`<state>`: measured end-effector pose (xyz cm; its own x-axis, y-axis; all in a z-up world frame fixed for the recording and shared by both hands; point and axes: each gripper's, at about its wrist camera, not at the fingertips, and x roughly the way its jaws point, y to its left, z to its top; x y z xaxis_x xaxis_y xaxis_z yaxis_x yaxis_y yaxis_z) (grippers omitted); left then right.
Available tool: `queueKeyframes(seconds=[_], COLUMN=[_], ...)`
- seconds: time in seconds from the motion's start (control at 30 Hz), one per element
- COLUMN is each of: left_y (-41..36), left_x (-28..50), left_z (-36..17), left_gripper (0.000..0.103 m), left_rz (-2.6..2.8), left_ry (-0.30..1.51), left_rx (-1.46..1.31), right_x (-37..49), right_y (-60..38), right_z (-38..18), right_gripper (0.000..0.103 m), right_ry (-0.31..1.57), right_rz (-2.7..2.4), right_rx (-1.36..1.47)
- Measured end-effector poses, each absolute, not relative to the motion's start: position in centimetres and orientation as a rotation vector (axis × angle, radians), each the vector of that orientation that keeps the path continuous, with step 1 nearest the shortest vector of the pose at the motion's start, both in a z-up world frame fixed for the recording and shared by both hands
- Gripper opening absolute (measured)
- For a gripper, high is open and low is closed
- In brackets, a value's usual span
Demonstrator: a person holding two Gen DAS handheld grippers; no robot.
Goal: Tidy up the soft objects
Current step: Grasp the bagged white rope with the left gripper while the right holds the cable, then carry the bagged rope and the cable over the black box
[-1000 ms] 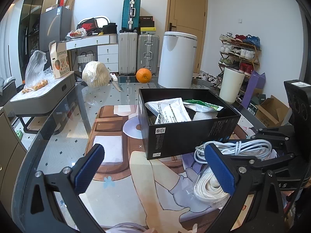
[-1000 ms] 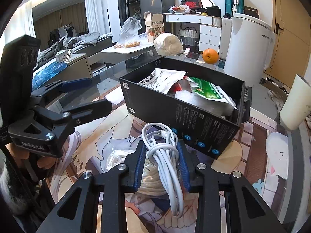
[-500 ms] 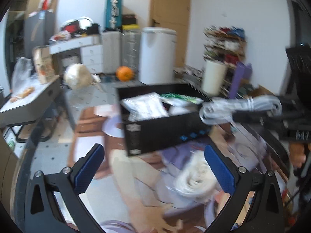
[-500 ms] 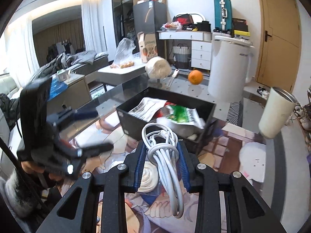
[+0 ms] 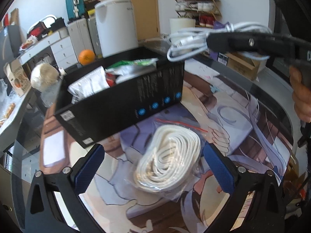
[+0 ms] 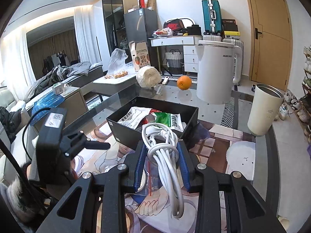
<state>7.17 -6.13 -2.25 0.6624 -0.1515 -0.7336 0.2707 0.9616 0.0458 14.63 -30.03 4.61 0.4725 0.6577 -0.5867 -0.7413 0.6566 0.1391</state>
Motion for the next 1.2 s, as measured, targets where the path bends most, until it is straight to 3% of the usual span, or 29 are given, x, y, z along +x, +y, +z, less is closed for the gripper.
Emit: queueKeyframes(seconds=[0.23,0.6,0.8,1.2], left_y=[-8.0,-7.4,-7.2,-7.0], left_x=[7.4,7.9,7.6,7.5], left_z=[-2.7,-2.9,-3.0,-3.1], left_gripper=[0.099,0.065,0.052,0.046], left_rz=[-0.293,-0.358,-0.356,-0.329], left_ry=[0.843,0.889,0.877,0.864], left_rx=[0.233,0.160,0.159,0.159], right_x=[14.7,14.6,14.7,14.7], right_y=[-30.1,-30.2,-30.2,-30.1], right_z=[4.4,4.3,4.3,4.3], right_gripper=[0.033,0.033,0.033,0.033], right_ry=[0.657,0.659,0.659,0.658], right_rz=[0.860,0.857,0.860,0.863], right_rx=[-0.138,-0.136,-0.137,-0.134])
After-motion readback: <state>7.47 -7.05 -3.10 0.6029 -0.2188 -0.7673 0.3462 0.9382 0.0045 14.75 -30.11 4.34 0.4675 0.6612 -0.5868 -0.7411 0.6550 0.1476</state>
